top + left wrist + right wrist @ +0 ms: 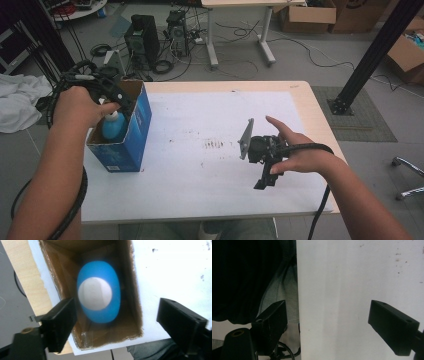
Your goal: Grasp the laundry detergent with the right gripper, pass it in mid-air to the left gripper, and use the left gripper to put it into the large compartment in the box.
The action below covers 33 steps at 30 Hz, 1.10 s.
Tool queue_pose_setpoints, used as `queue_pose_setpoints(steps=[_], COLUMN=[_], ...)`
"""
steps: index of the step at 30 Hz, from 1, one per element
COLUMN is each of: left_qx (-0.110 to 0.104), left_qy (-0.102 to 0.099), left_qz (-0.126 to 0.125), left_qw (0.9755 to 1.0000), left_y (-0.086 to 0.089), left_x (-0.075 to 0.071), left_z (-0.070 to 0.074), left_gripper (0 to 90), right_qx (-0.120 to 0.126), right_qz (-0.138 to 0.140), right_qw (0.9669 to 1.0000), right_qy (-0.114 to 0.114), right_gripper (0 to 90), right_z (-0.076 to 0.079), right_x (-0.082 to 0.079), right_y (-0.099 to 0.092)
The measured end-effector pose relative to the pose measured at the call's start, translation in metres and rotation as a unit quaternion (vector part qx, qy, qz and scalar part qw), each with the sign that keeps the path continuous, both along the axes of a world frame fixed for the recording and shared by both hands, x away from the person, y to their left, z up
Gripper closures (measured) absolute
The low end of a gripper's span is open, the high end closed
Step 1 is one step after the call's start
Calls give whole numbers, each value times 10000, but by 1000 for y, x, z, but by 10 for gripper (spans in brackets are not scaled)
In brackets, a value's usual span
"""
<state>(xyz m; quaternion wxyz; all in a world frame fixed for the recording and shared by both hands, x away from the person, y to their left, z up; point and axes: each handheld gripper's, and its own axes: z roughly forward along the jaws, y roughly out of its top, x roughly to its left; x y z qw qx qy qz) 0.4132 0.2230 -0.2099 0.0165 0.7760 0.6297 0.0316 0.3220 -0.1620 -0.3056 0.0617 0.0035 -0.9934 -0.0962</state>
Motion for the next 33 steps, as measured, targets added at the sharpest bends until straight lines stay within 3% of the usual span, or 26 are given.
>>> queue_pose_setpoints(steps=[7,17,25,29,33], left_qx=[-62,90,140,138,141], left_qy=[-35,-118,-145,-215,-160], left_qz=[-78,-215,-547,-786,-1031], left_qw=[9999,9997,9983,9966,9944], left_y=[-4,-15,-33,-46,-58], left_x=[-3,-6,-6,-5,-4], left_z=[8,30,49,57,61], left_gripper=[88,70,49,34,21], right_qx=[-6,-1,-9,0,-18], right_qz=[-7,-20,-57,-94,-125], right_qw=[10000,10000,10000,10000,9999], right_qy=[10,2,2,-20,-15], right_gripper=[158,158,158,158,157], right_z=[2,3,4,6,6], right_x=[-1,-3,-3,-3,-4], right_y=[-1,-4,-6,-9,-11])
